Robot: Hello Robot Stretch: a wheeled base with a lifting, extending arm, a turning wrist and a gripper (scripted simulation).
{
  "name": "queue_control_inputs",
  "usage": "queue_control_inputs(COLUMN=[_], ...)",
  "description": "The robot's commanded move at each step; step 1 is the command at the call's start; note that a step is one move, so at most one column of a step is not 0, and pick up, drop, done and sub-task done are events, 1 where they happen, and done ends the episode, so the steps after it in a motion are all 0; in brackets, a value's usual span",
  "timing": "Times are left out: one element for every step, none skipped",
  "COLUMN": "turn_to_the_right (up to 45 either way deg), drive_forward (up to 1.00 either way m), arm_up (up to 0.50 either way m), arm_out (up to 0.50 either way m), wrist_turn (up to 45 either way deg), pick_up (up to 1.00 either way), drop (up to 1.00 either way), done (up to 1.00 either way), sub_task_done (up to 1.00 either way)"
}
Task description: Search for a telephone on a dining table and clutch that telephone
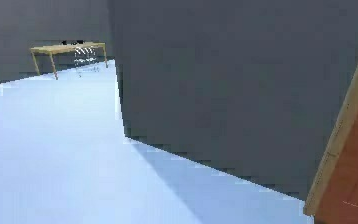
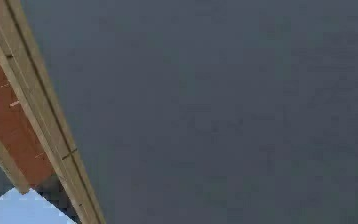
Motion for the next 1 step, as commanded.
queue_control_inputs(turn_to_the_right=[-45.0], drive_forward=[0.0], arm_up=[0.0], arm_out=[0.0], wrist_turn=[0.0], pick_up=[0.0], drop=[0.0], done=[0.0], sub_task_done=[0.0])
